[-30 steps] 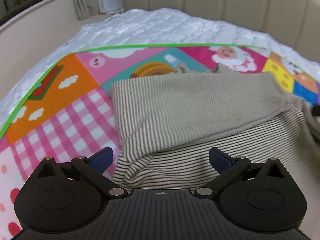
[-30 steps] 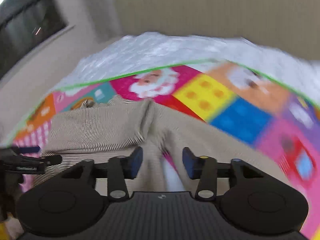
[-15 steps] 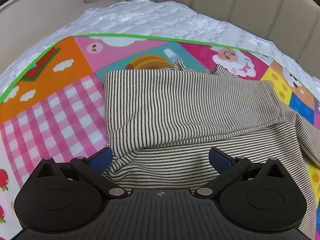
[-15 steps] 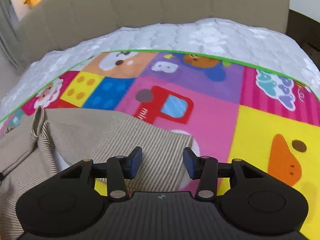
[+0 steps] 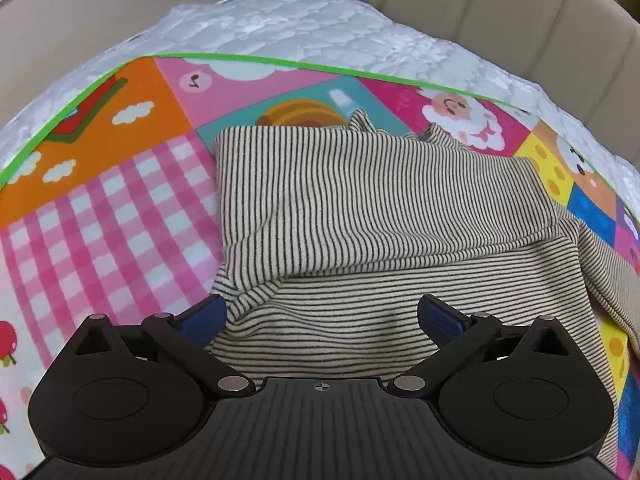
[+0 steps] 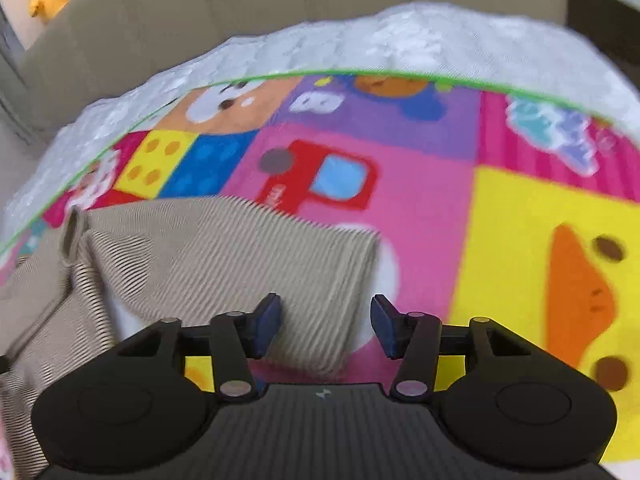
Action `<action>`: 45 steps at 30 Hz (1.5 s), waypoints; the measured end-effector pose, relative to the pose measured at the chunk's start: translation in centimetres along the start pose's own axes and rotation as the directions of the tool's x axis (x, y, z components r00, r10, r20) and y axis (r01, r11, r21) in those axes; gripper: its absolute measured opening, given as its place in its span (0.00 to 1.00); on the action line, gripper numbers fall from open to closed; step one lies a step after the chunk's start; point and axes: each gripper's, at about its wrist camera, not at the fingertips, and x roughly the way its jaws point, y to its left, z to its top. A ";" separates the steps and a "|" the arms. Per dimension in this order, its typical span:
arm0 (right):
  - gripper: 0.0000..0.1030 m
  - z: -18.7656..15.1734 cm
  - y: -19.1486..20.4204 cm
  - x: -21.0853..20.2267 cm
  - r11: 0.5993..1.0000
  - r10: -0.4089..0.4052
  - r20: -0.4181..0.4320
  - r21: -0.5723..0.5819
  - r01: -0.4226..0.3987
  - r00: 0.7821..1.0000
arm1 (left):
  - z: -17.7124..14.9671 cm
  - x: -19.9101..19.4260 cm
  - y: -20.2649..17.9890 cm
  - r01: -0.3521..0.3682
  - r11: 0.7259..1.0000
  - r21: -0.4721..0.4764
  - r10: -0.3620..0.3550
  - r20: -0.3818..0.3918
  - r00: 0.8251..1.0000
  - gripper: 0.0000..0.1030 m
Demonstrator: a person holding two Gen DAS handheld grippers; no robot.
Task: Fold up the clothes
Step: 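Close the right gripper on the sleeve cuff and lift it, then fold the sleeve across the shirt body and open the right gripper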
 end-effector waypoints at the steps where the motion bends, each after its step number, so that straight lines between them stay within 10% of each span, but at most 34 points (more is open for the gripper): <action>1: 0.27 0.1 0.6 -0.1 1.000 0.021 0.005 -0.022 -0.021 1.000 | 0.0 0.0 0.1 0.002 1.000 -0.003 -0.002 -0.002 1.000 1.00; 6: 0.03 1.2 4.9 -1.4 0.977 0.144 0.063 -0.167 -0.132 0.987 | 0.1 -0.5 0.5 0.011 1.000 -0.014 -0.012 -0.010 1.000 1.00; 18: 0.03 8.6 18.6 -8.5 0.858 0.390 0.284 -0.458 -0.234 0.876 | 1.0 -3.2 3.9 -0.012 0.998 -0.057 0.016 0.068 0.998 1.00; 29: 0.03 12.1 25.4 -9.9 0.805 0.366 0.283 -0.574 -0.150 0.886 | 1.5 -3.7 6.0 0.001 0.994 -0.111 0.010 0.097 0.995 1.00; 45: 0.04 3.1 37.0 -5.6 0.601 0.639 -0.005 -0.620 -0.504 0.769 | -0.4 -6.3 10.9 -0.010 0.992 -0.129 0.022 0.090 0.996 1.00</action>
